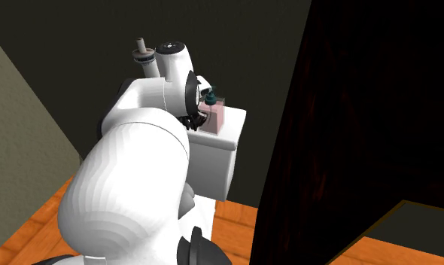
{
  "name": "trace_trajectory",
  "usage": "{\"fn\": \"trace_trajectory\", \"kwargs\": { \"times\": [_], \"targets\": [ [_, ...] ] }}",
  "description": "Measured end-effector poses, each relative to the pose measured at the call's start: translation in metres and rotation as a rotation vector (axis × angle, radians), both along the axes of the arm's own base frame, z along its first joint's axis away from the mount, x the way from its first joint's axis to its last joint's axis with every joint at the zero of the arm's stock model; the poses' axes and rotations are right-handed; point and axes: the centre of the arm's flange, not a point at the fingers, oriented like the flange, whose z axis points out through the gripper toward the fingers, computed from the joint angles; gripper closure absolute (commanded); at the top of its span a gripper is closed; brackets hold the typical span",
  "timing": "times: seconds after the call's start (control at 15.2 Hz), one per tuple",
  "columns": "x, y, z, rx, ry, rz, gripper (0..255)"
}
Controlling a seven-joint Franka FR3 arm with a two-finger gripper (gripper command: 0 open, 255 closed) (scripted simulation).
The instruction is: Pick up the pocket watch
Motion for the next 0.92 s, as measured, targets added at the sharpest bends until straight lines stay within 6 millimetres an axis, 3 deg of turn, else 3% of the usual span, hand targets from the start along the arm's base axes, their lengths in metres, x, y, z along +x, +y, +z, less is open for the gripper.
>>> {"fn": "trace_trajectory", "kwargs": {
  "times": [0.92],
  "targets": [
    [-0.001,-0.001,0.071,0.000,0.000,0.000,255]
  ]
}}
